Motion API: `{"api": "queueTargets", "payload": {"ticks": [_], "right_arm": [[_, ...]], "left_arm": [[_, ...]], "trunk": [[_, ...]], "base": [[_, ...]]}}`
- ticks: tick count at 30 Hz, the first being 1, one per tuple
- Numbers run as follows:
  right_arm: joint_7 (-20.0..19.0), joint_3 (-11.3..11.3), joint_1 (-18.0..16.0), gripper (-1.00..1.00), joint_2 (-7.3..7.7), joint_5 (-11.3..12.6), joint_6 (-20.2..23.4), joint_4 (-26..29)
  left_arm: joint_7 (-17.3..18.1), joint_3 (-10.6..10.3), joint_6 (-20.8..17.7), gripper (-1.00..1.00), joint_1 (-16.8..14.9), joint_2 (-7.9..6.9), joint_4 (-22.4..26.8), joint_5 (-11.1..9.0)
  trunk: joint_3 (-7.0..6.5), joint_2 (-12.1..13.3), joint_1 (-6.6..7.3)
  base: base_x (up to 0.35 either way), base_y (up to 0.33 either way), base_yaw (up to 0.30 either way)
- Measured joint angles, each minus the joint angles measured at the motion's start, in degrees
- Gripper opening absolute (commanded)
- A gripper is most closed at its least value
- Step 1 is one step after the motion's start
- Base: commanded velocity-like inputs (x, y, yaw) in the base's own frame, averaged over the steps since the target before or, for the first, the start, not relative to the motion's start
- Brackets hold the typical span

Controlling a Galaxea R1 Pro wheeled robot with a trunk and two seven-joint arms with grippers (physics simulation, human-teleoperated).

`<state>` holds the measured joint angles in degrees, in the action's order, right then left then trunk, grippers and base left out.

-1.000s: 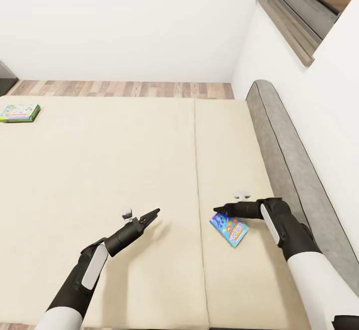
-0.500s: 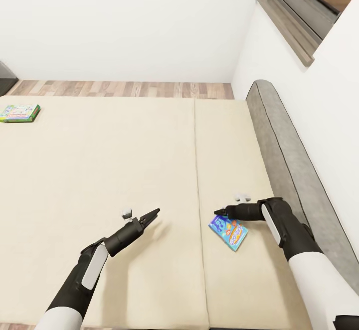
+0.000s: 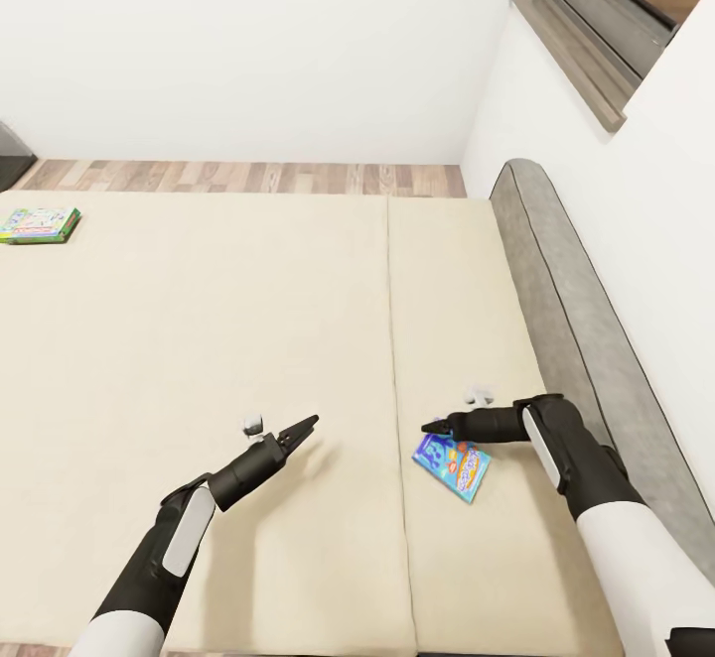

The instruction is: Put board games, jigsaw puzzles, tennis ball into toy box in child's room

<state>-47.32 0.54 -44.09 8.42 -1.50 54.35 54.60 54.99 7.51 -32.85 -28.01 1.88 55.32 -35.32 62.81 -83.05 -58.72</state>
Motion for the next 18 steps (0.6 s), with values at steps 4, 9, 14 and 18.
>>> {"api": "queueTargets", "payload": {"ticks": [4,9,14,18], "right_arm": [[-1.11,-0.06,0.0,1.0,0.2,-1.12,0.12,0.03],[-1.67,-0.13,0.0,1.0,0.33,-1.78,0.15,0.16],[-1.83,-0.51,0.03,1.0,0.49,-2.12,-0.09,1.06],[-1.73,-0.8,0.52,1.0,1.07,-2.29,-0.43,3.39]], "left_arm": [[0.01,0.0,0.0,1.0,0.0,0.0,-0.01,0.01],[0.0,0.0,0.0,1.0,0.0,0.0,0.0,0.01],[-0.01,0.0,0.03,1.0,0.0,0.0,0.01,0.02],[-0.03,0.0,0.06,1.0,0.0,0.0,0.03,0.02]], "trunk": [[0.0,0.0,0.0],[0.0,0.0,0.0],[0.0,0.0,0.0],[0.0,0.0,0.0]], "base": [[0.0,0.0,0.0],[0.0,0.0,0.0],[0.0,0.0,0.0],[0.0,0.0,0.0]]}}
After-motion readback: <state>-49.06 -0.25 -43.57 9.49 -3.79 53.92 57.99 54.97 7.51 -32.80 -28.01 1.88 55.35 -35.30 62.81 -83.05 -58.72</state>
